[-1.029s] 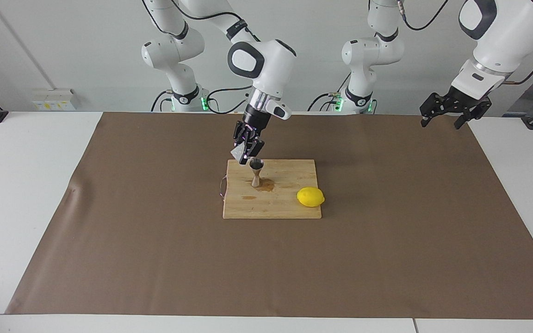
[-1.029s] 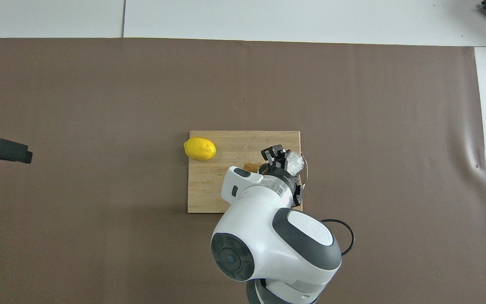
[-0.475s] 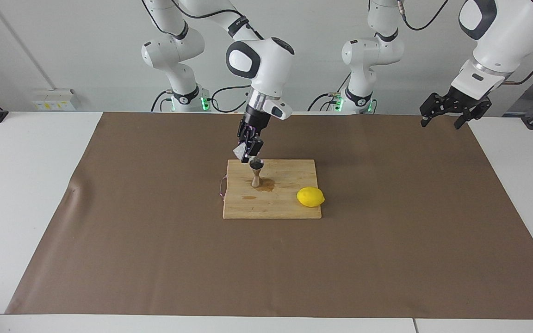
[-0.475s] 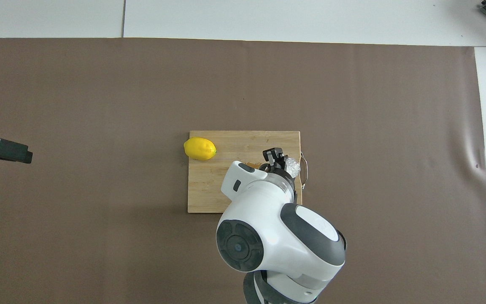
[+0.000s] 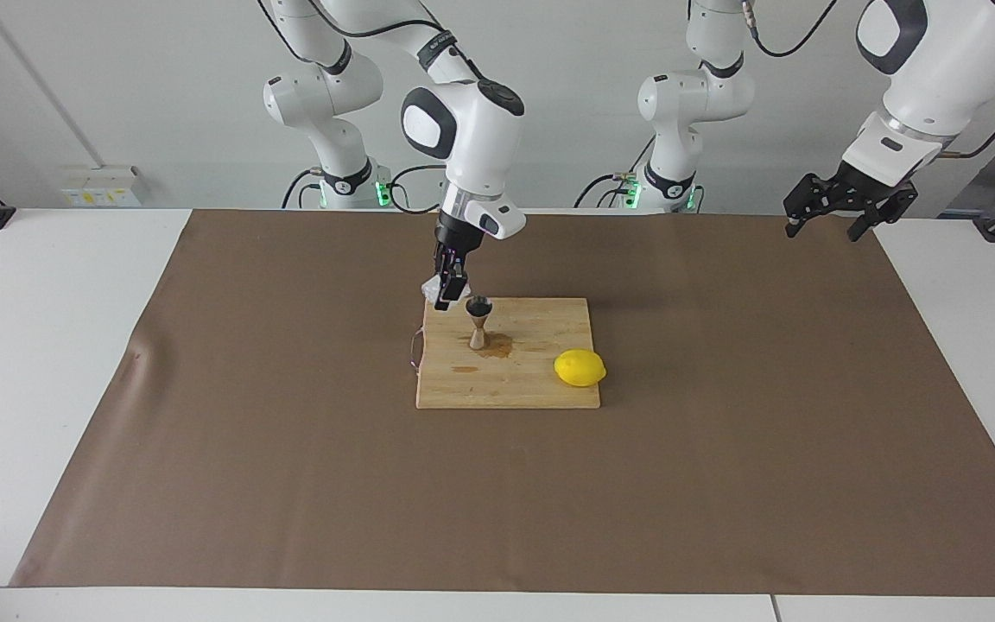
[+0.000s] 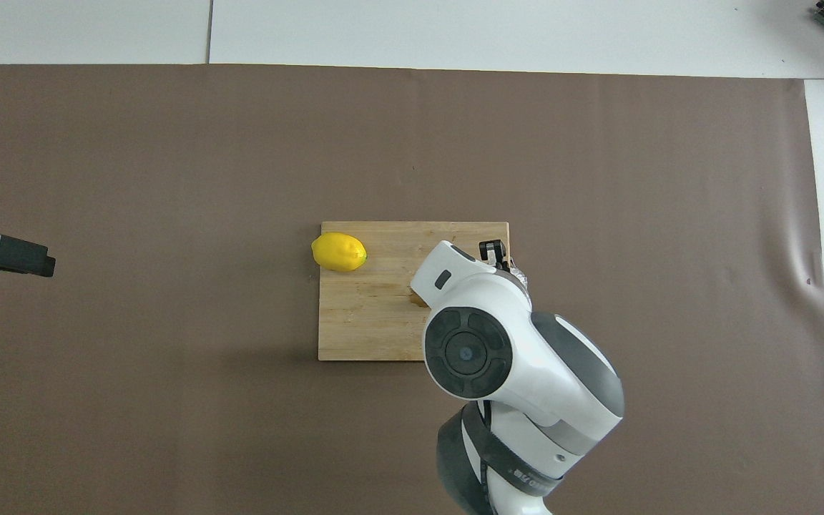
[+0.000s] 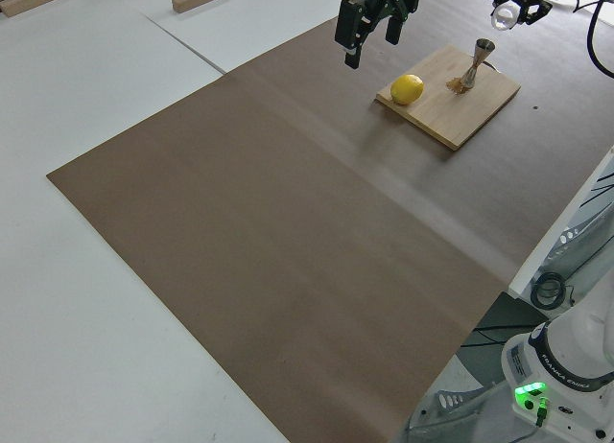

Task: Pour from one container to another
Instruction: 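Turn the cup upright and carry it back with the right gripper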

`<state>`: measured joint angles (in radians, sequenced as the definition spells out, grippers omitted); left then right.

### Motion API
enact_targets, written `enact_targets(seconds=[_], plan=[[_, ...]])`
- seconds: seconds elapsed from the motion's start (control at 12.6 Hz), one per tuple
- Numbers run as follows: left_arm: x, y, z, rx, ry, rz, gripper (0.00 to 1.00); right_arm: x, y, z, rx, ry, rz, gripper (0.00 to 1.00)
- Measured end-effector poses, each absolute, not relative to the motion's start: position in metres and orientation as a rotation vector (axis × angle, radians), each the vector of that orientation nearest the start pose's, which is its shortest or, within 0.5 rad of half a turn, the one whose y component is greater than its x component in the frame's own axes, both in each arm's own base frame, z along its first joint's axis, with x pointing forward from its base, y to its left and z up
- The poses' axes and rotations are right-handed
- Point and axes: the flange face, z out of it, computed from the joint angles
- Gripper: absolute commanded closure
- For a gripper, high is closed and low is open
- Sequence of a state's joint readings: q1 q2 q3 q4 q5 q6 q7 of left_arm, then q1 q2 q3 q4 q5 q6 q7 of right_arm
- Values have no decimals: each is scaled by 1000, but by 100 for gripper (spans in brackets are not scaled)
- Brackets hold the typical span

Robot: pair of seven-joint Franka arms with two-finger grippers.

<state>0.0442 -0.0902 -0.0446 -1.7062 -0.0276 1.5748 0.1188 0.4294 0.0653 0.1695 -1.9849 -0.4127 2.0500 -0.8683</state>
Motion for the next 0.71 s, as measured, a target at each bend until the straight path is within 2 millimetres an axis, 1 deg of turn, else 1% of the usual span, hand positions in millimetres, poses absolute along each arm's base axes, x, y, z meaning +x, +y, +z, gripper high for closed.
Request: enact_targets(seconds=[0.24, 0.4, 0.47, 0.55, 0.71], plan=[[525, -4, 609, -3161, 188, 65, 0, 500, 281, 438, 2002, 2083, -40, 100], [525, -5, 609, -3161, 188, 65, 0, 511, 260, 438, 2081, 2109, -30, 100], [525, -5, 609, -3161, 188, 66, 0, 517, 247, 437, 2126, 2130, -22, 100], [525, -5, 609, -3161, 188, 66, 0, 526, 228, 435, 2182, 2155, -6, 100], [526, -5, 610, -3161, 189, 61, 0, 544, 181, 430, 2291, 2195, 44, 100]])
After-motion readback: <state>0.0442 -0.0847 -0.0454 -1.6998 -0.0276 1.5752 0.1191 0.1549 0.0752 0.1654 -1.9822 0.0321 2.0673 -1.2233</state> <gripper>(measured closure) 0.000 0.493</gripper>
